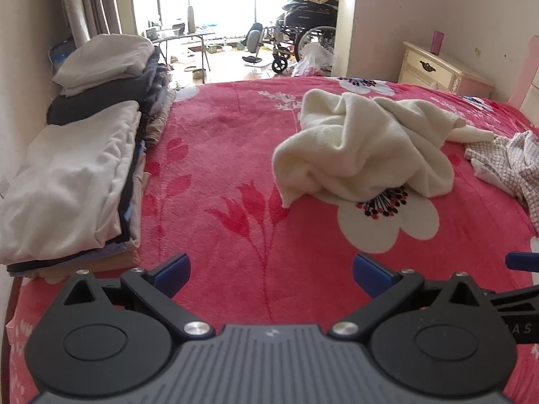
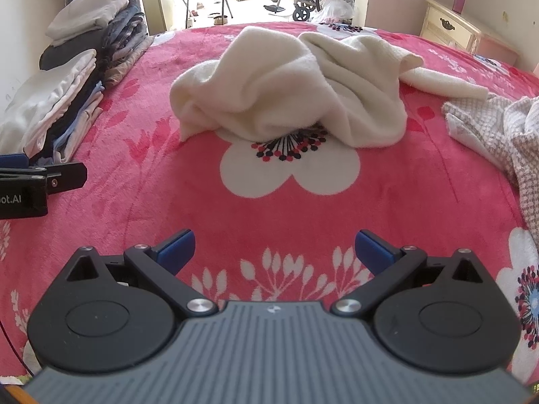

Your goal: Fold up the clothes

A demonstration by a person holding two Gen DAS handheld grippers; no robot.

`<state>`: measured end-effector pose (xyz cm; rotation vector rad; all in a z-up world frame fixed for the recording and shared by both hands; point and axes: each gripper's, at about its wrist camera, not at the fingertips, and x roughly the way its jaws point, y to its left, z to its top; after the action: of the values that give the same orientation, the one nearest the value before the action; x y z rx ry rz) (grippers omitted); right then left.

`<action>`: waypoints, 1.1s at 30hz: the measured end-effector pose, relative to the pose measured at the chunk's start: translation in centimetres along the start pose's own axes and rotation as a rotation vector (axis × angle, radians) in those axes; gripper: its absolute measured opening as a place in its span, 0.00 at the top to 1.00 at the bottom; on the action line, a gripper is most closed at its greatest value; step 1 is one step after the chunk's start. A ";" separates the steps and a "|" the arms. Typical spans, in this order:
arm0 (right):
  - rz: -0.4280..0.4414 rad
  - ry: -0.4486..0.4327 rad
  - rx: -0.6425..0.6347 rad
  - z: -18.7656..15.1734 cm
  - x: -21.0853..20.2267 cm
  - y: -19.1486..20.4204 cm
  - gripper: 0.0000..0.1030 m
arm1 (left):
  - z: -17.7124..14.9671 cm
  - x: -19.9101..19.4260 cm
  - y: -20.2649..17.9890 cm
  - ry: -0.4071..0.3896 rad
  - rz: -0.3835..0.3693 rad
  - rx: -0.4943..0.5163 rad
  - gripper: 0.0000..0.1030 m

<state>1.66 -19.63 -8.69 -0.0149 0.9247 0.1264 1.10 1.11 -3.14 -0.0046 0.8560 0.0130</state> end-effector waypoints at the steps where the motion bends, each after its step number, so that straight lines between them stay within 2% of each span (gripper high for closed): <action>1: 0.003 0.002 0.004 0.0 0.1 -0.1 0.01 | 0.0 0.2 -0.1 0.004 -0.012 0.002 0.00; 8: 0.058 0.025 0.029 -0.3 0.9 -0.8 0.01 | 0.1 1.8 -1.5 0.006 -0.082 0.040 0.00; 12: 0.055 0.010 0.021 -0.2 1.4 -1.4 0.01 | 0.8 3.5 -2.1 -0.019 -0.112 0.077 0.00; 16: 0.044 -0.040 0.021 1.0 1.8 -3.1 0.01 | 2.2 5.5 -2.3 -0.097 -0.158 0.139 0.00; 20: 0.055 -0.118 0.063 3.0 2.2 -6.0 0.01 | 4.6 7.2 -3.4 -0.203 -0.176 0.250 0.00; 23: 0.061 -0.163 0.114 4.4 2.6 -8.1 0.01 | 7.0 9.0 -4.0 -0.241 -0.199 0.244 0.00; 27: 0.074 -0.207 0.178 5.2 3.0 -9.9 0.01 | 10.0 12.2 -5.5 -0.266 -0.227 0.261 0.00; 29: 0.071 -0.200 0.203 5.1 3.7 -10.4 0.01 | 11.2 14.4 -6.5 -0.246 -0.243 0.291 0.01; 31: 0.068 -0.175 0.224 4.8 4.7 -10.7 0.01 | 11.9 16.5 -7.4 -0.212 -0.259 0.317 0.06; 33: 0.062 -0.147 0.243 4.4 5.6 -11.0 0.01 | 12.1 18.3 -8.0 -0.166 -0.280 0.318 0.26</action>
<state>9.79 -29.67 -10.98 0.2453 0.7886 0.0710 22.36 -6.63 -9.03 0.1725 0.6777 -0.3807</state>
